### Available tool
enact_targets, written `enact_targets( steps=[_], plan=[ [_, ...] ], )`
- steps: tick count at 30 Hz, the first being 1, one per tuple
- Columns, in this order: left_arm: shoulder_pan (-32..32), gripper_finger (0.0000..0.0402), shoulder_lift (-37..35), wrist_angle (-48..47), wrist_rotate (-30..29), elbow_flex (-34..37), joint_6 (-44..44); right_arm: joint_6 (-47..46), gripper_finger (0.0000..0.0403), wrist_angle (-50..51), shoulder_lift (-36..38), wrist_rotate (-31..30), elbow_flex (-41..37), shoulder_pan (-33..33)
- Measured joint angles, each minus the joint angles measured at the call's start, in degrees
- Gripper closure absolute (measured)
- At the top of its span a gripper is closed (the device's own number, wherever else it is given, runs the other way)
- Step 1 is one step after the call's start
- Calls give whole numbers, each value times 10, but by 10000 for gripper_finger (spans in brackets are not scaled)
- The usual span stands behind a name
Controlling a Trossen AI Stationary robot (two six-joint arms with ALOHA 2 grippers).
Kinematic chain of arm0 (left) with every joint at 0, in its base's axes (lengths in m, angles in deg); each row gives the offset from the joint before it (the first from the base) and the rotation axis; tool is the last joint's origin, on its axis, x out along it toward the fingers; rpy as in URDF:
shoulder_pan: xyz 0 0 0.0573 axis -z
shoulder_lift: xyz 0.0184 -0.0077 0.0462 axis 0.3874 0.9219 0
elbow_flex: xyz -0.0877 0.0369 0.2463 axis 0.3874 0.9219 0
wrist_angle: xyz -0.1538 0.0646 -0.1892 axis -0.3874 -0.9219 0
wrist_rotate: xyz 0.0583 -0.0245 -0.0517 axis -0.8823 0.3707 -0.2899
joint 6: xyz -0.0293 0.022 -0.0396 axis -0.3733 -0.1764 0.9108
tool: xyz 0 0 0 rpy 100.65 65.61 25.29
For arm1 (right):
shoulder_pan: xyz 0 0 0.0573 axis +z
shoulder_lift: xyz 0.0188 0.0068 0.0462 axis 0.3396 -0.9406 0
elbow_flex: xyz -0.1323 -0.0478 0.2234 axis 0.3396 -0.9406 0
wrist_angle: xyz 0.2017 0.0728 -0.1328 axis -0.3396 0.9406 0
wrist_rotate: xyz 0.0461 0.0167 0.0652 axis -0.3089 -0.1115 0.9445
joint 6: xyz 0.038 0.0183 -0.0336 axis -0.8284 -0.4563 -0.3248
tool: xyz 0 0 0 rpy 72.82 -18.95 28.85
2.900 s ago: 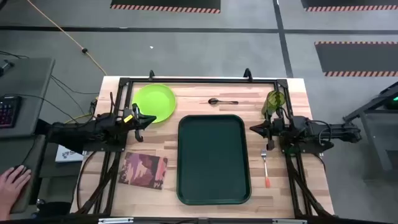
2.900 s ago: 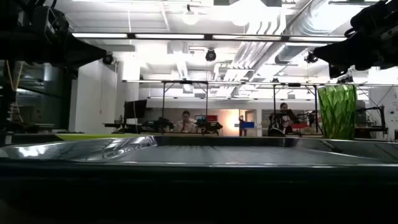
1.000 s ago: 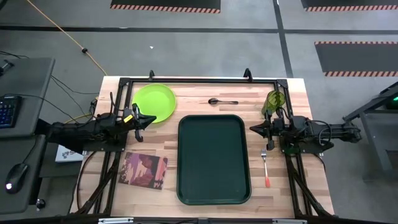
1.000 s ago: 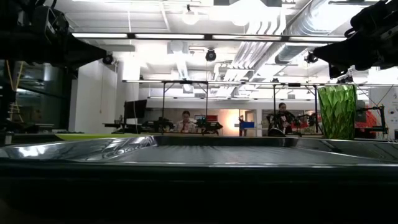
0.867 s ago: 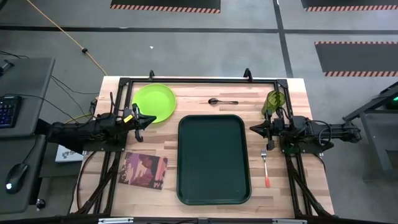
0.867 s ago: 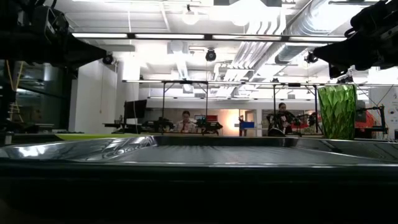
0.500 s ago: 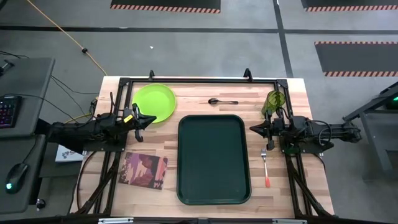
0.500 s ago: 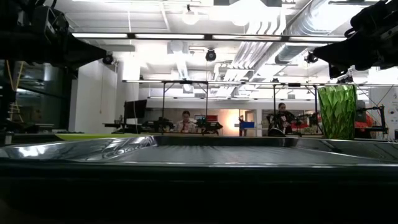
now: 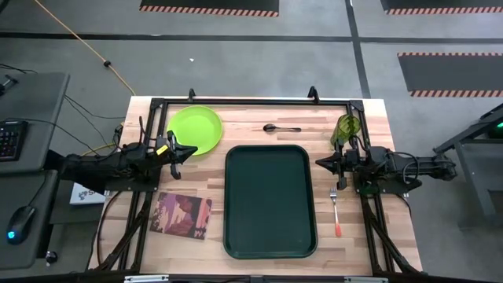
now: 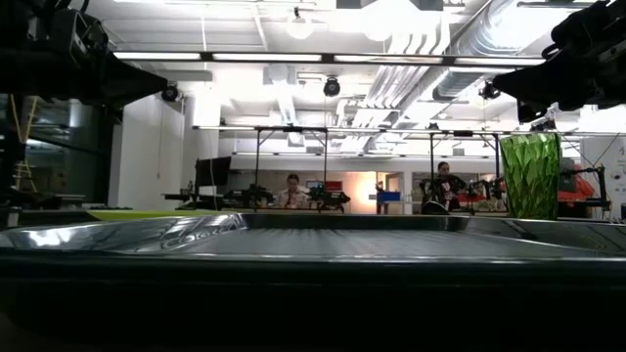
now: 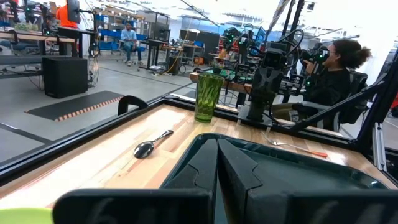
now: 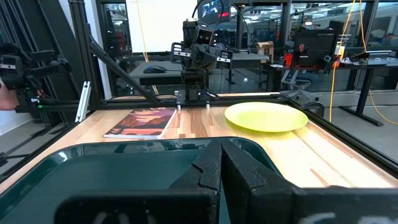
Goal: Pick and place plate/cup/fork/spoon on tray
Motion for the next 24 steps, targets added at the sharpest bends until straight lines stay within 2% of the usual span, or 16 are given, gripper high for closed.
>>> enact_targets(
  steps=[20, 22, 24],
  plan=[
    [0, 398, 0, 0, -4, 0, 0, 0, 402, -2, 0, 0, 0, 0],
    [0, 398, 0, 0, -4, 0, 0, 0, 402, -33, 0, 0, 0, 0],
    [0, 398, 0, 0, -4, 0, 0, 4, 402, -107, 0, 0, 0, 0]
  ],
)
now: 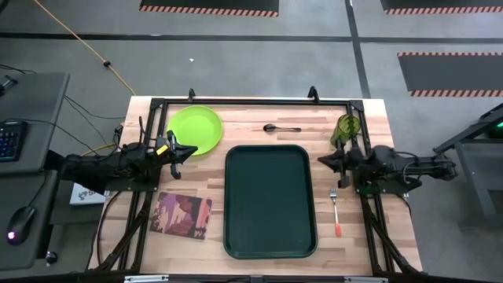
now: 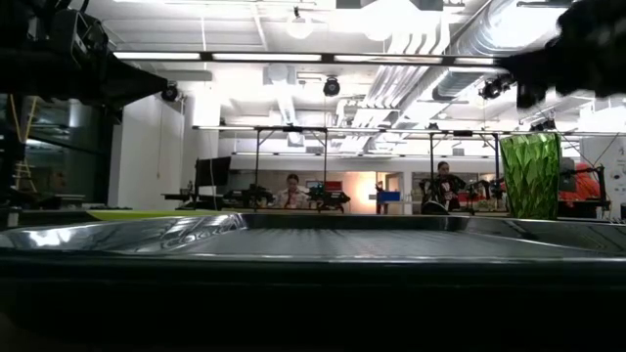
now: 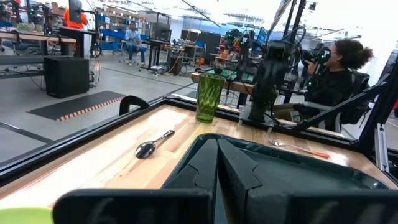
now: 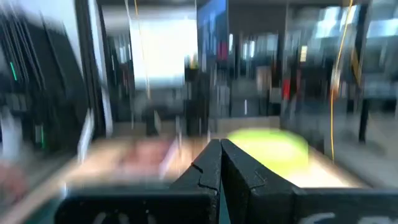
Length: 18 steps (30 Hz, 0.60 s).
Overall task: Pick and place plate/cup/fork/spoon on tray
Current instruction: Put the green cup on the black serving tray
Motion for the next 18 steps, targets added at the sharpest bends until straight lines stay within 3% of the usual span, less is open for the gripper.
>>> enact_targets(
  steps=[3, 6, 8, 10, 13, 15, 18],
  plan=[
    [0, 398, 0, 0, 0, 0, 0, 36, 402, -155, -5, 23, 0, 0],
    [0, 398, 0, 0, 0, 0, 0, 91, 402, -311, -35, 87, 0, 0],
    [0, 398, 0, 0, 0, 0, 0, 118, 402, -349, -70, 80, 11, 0],
    [0, 398, 0, 0, 0, 0, 0, 139, 402, -341, -114, -22, 42, 0],
    [0, 398, 0, 0, 0, 0, 0, 123, 402, -252, -185, -261, 125, -6],
    [0, 398, 0, 0, 0, 0, 0, 137, 401, -91, -234, -390, 201, -16],
    [0, 398, 0, 0, 0, 0, 0, 51, 388, 208, -306, -473, 332, -40]
  ],
)
